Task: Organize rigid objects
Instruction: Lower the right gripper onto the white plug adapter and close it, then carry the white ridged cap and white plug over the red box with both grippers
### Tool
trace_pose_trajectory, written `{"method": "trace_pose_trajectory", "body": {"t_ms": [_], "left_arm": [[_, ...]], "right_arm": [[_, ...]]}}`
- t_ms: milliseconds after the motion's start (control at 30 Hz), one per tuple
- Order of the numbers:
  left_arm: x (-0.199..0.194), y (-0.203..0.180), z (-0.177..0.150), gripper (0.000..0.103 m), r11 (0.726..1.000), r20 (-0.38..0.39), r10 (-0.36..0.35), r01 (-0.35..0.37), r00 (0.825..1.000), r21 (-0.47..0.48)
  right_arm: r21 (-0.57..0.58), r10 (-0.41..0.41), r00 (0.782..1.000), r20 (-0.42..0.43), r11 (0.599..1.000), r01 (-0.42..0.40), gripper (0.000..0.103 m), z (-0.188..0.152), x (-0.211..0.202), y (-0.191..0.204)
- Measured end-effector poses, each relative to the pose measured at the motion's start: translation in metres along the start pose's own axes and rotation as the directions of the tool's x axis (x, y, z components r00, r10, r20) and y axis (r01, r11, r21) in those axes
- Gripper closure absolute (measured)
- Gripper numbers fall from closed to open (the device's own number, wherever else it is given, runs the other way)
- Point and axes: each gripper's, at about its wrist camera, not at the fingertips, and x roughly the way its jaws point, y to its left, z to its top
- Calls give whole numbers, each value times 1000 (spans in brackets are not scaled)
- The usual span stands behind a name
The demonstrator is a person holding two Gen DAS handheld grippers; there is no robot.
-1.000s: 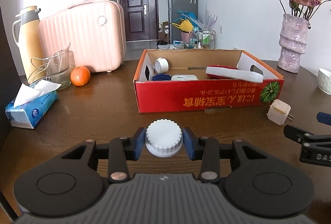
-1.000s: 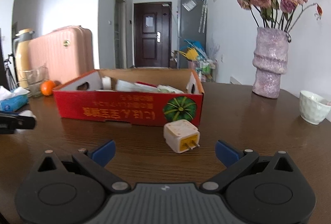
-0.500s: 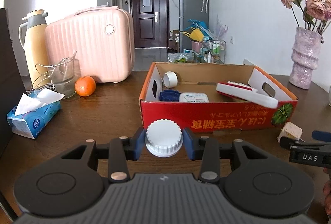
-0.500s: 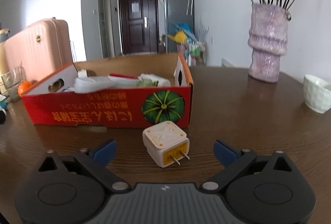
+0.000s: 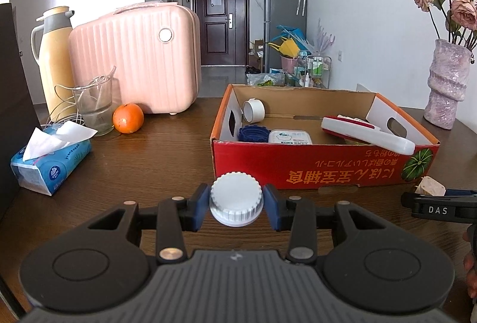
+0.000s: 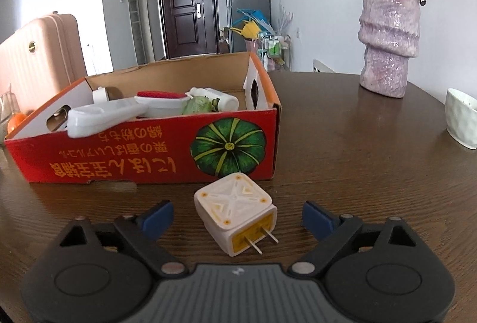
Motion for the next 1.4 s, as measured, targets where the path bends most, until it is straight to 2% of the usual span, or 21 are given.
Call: {"method": "trace_pose_trajectory", "body": {"t_ms": [133, 167, 233, 267, 467, 833, 1400], "left_arm": [[0, 0, 0, 63, 1000, -1, 1, -1, 1000, 1], [0, 0, 0, 63, 1000, -1, 0, 0, 1000, 1], [0, 0, 0, 63, 1000, 1, 0, 0, 1000, 2], [-1, 0, 0, 63, 1000, 2, 0, 0, 1000, 3], [0, 0, -2, 63, 1000, 2, -1, 1, 1000, 4], [-3, 3, -2, 63, 1000, 9, 3, -3, 1000, -1], [-17, 0, -1, 63, 1000, 46, -23, 23, 999, 1]], "right_arm": [[1, -3, 1000, -8, 1000, 3, 16, 0, 2, 0], [0, -7, 1000, -7, 1000, 7, 20, 0, 2, 1], [-6, -9, 1000, 4, 1000, 9, 36, 0, 0, 1], [-12, -4, 1000, 10, 1000, 5, 49, -1, -1, 2], [9, 9, 1000, 24, 1000, -10, 50, -2, -6, -1], [4, 30, 994, 109, 1000, -31, 50, -8, -27, 2], [-45, 142, 963, 230, 990, -135, 50, -26, -87, 27]]}}
